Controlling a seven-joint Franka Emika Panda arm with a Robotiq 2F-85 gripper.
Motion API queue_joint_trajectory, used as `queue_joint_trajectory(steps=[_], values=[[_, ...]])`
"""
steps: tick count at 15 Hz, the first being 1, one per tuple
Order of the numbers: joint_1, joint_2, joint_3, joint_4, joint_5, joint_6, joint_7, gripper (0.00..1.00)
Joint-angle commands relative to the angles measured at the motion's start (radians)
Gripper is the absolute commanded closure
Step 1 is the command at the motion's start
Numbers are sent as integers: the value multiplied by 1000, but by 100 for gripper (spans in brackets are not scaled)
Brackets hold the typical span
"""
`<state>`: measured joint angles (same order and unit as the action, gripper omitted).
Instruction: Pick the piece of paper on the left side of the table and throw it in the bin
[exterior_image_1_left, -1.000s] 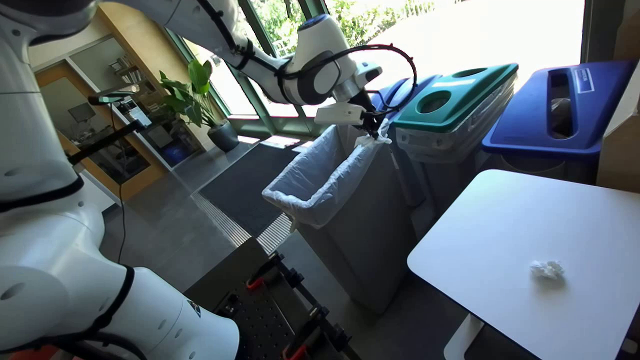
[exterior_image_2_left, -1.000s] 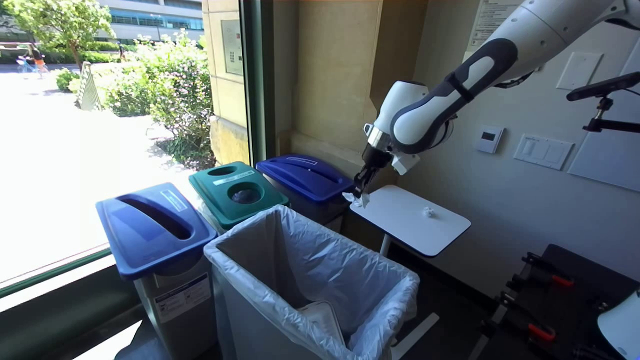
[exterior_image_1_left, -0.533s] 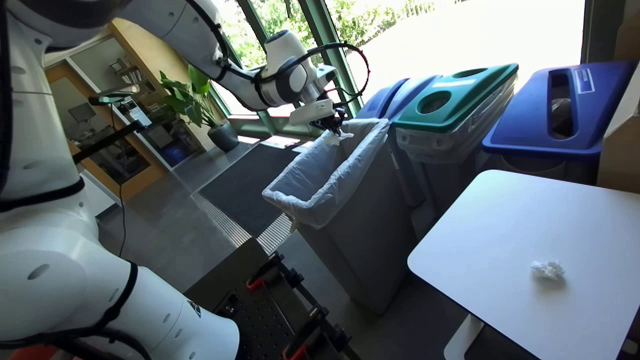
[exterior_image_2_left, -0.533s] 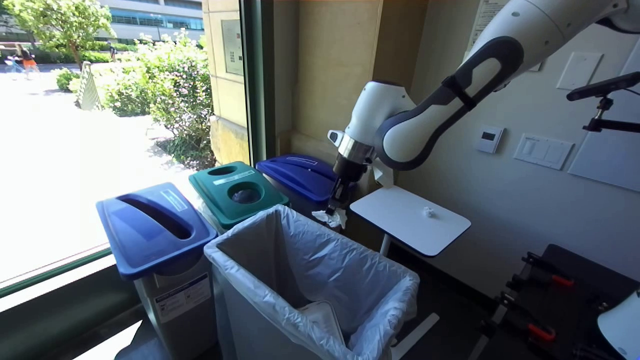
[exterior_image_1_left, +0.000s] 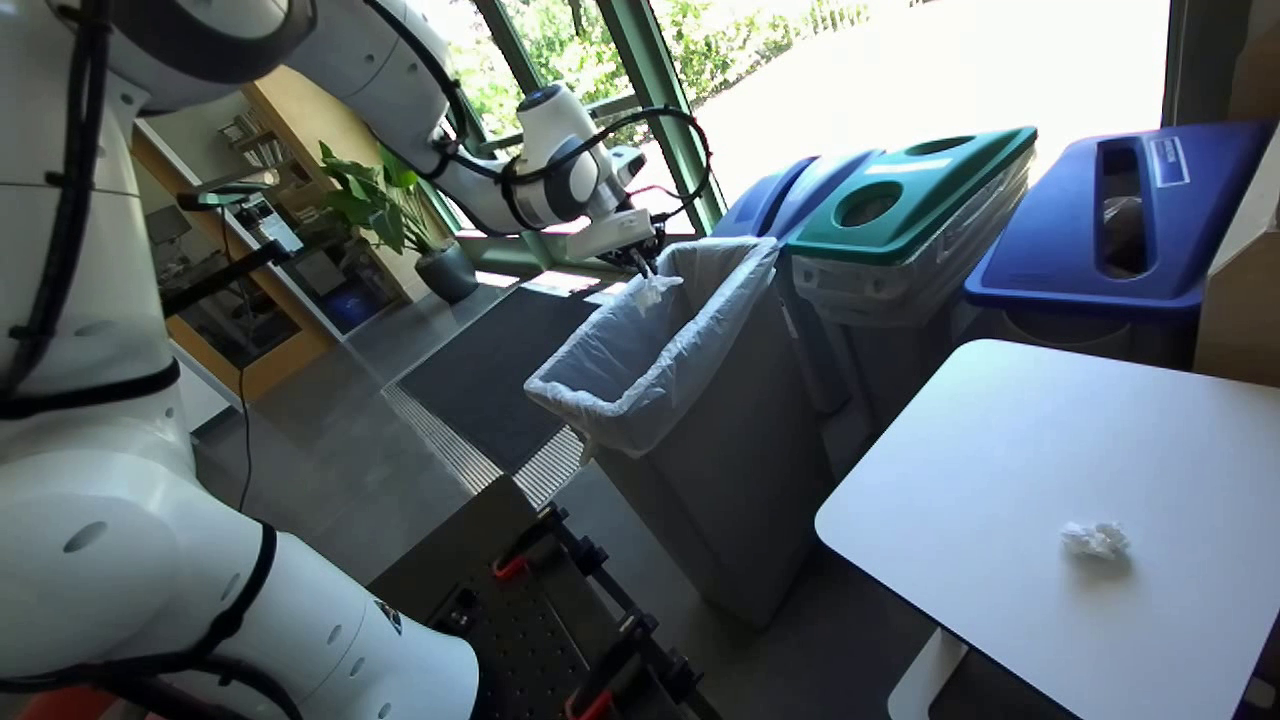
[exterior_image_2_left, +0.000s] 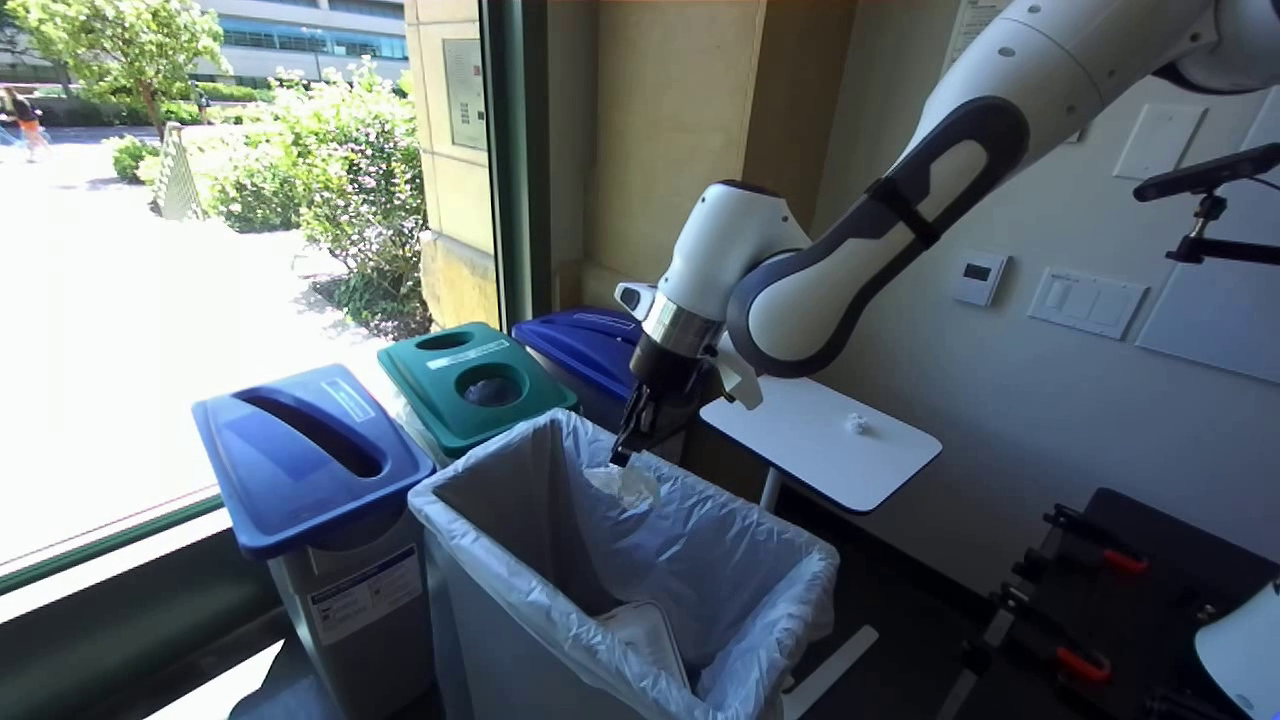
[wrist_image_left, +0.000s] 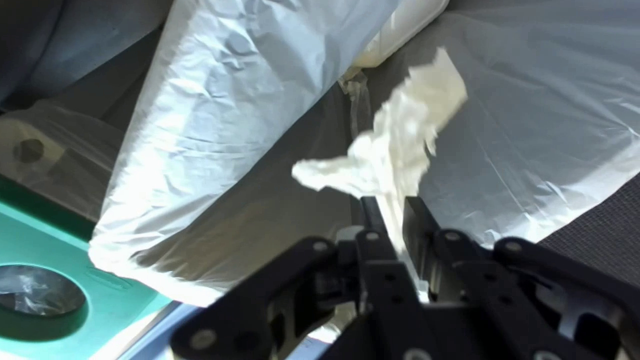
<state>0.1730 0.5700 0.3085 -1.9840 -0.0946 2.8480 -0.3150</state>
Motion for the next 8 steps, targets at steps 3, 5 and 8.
queue_joint_trajectory(steps=[3,5,8], values=[[-12,6,14,14,-9,11,-36,35],[-19,-3,14,7,-6,5,-38,19],[-44,-37,11,-19,-6,-7,-50,1]])
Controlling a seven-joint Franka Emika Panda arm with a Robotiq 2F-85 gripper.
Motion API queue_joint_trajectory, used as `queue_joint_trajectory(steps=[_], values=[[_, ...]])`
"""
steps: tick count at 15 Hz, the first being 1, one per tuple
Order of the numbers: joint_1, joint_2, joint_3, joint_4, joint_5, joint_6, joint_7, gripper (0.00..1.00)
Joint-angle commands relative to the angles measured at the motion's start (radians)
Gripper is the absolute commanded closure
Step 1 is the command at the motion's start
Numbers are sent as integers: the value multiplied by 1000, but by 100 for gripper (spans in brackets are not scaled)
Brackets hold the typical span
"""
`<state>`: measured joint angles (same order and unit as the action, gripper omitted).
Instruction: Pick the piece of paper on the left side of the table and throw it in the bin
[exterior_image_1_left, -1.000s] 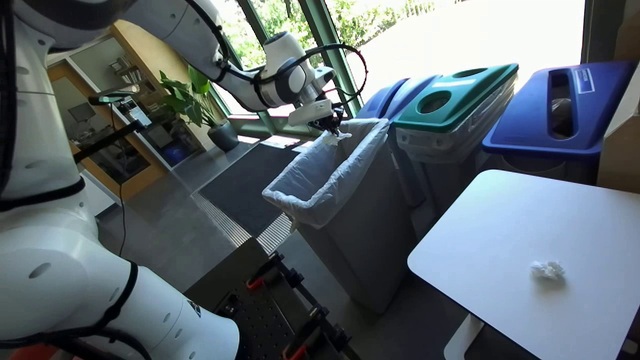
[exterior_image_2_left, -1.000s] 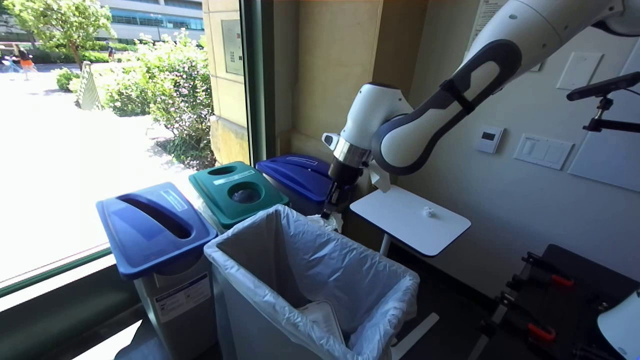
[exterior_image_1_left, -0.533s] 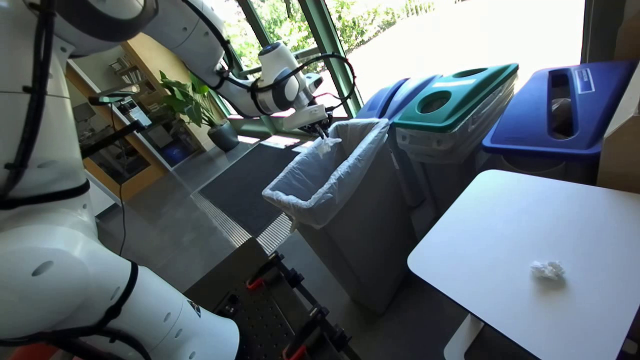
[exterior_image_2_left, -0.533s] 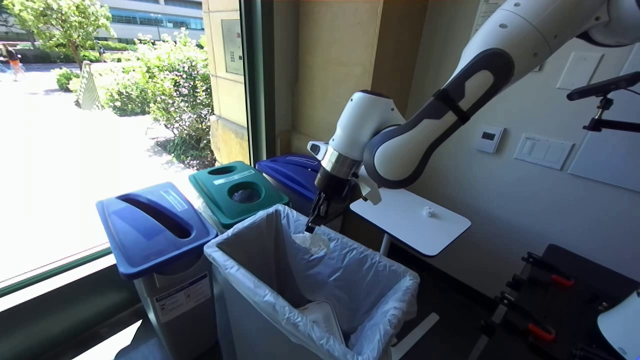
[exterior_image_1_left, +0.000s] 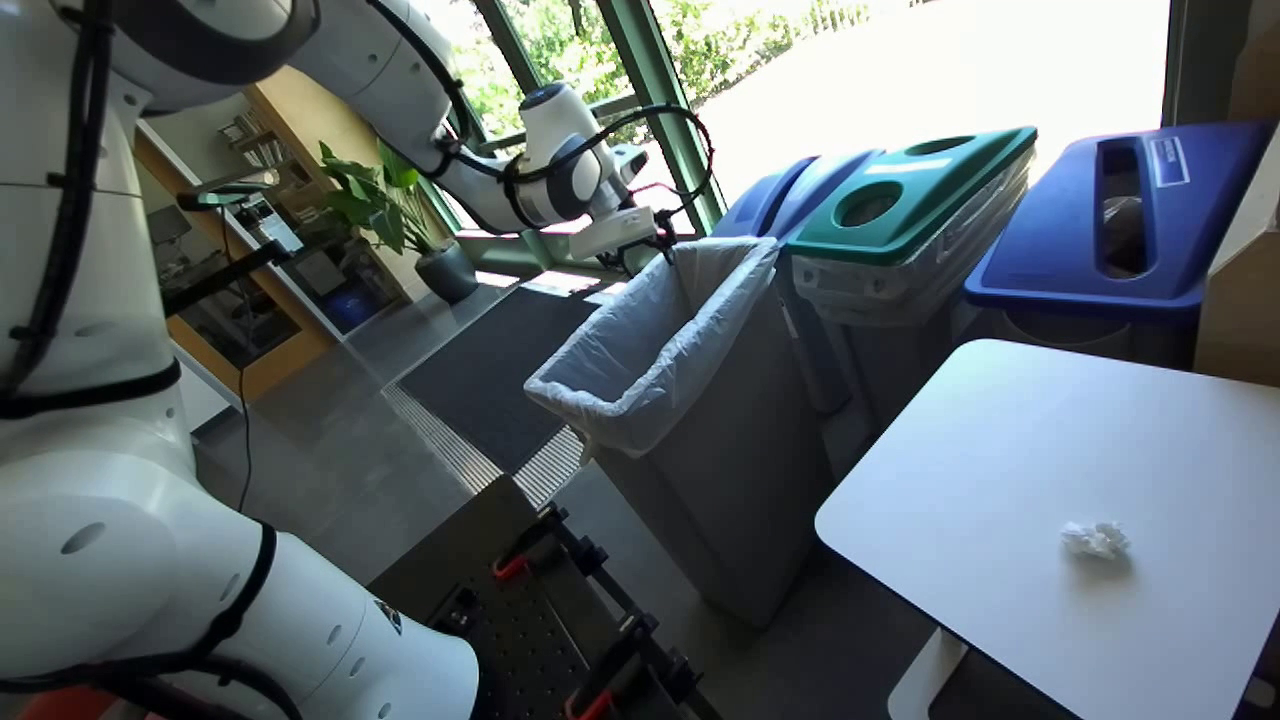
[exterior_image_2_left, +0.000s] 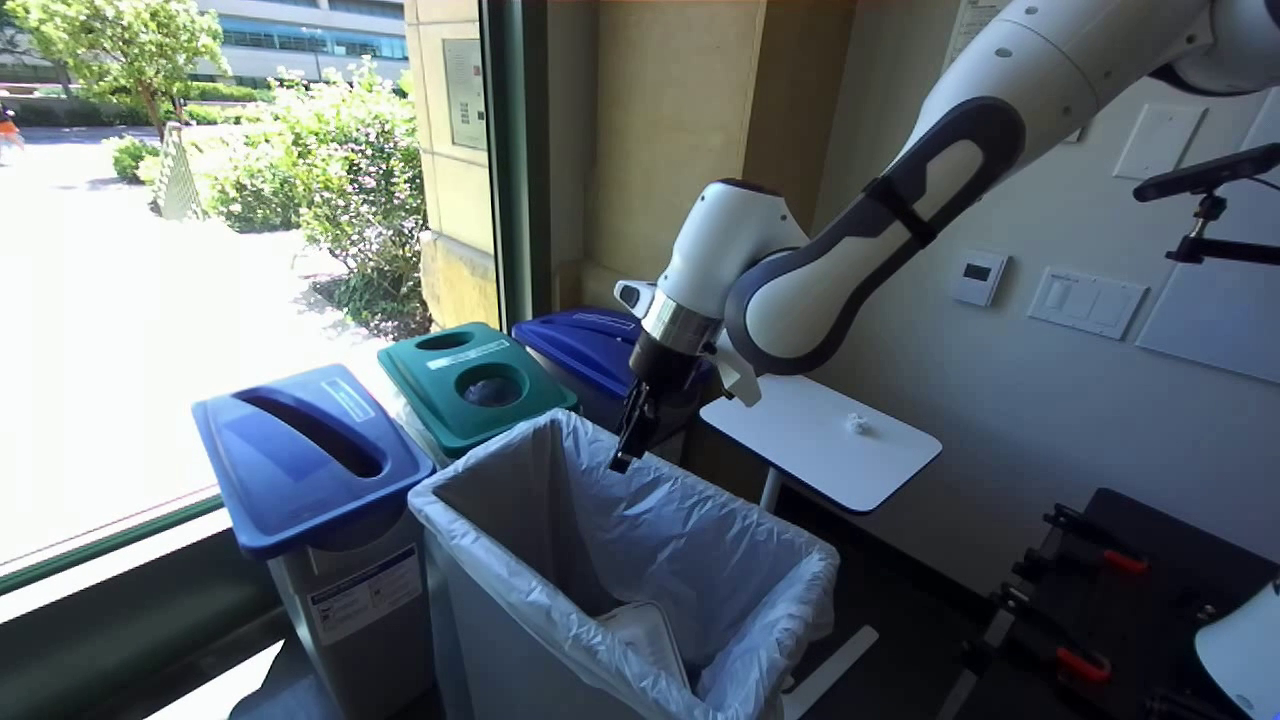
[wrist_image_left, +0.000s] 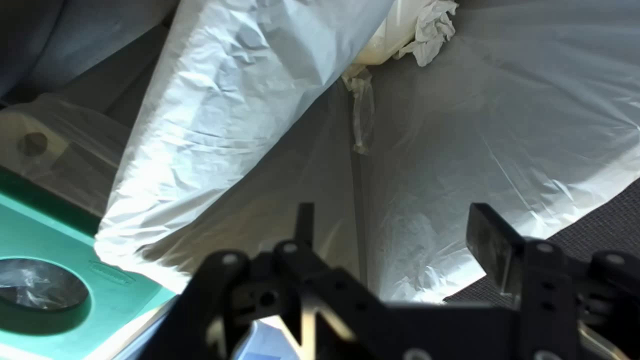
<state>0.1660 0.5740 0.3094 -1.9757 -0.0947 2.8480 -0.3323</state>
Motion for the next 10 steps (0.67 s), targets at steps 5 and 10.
queue_joint_trajectory(steps=[5,10], values=[[-167,-133,51,-105,32,6,-126,0],[-285,-200,72,-161,73,-8,-228,0]])
